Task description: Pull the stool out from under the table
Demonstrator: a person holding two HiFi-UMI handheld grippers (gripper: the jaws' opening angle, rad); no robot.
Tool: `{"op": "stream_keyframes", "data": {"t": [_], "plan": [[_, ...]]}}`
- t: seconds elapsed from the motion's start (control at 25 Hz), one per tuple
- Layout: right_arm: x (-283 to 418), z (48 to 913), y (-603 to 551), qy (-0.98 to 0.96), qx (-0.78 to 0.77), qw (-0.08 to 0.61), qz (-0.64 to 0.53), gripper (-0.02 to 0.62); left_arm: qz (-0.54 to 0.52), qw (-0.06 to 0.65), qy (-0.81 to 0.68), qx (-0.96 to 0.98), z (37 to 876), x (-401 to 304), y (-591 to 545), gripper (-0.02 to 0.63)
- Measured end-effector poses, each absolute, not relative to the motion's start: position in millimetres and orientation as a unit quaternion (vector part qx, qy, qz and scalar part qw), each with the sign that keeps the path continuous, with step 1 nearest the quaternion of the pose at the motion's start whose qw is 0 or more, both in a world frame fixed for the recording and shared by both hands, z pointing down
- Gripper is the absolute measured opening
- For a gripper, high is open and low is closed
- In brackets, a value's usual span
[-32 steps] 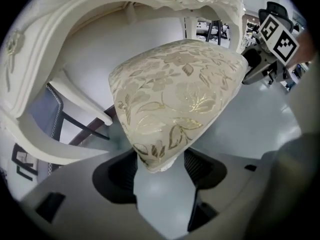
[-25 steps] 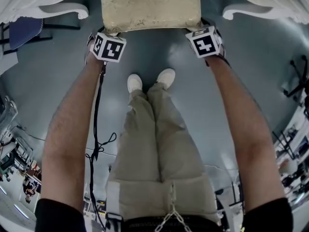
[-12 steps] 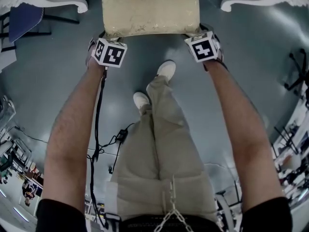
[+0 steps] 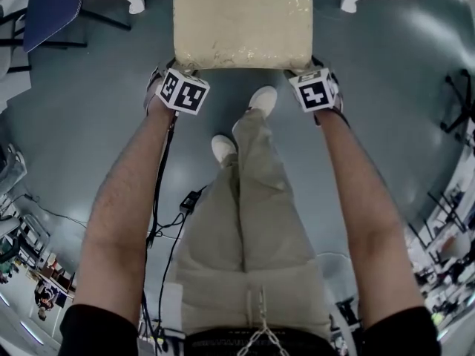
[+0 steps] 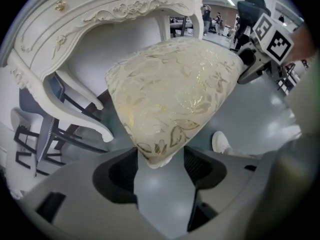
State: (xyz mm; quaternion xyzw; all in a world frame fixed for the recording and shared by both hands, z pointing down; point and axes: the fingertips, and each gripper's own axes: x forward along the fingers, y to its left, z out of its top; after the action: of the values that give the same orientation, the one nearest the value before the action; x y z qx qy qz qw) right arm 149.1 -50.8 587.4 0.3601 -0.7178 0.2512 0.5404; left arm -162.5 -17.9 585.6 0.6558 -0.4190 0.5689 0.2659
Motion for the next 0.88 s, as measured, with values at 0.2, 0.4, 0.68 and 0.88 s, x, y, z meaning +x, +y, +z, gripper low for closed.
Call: {"op": "stream_keyframes", "data": {"t": [0.2,0.4,0.68,0.88], "plan": [[154.7,539.5,-55.4,-0.742,0.438,0.409,0.301,0.333,0.463,0.208,-0.479,0.716,513.5,-151.4,-19.3,0.290],[139.6,383.3,-56.7,-0.820,0.485,0.219,0.209,0.003,0.245,0.142,-0.567,0.774,336.5,-131.9,-20.1,0.006],[109.2,262.8,-35.8,-0.841,0.506,0.149,0.118,0.002,0.159,0.110,-0.592,0.783,231.1,-118.1,-18.5,0.003],[84.2,242.0,-24.0,-0.862,0.473,0.146,0.111,0.002,0.163,0.091,-0.573,0.798,220.3,-102.3,-19.0,0.003]]}}
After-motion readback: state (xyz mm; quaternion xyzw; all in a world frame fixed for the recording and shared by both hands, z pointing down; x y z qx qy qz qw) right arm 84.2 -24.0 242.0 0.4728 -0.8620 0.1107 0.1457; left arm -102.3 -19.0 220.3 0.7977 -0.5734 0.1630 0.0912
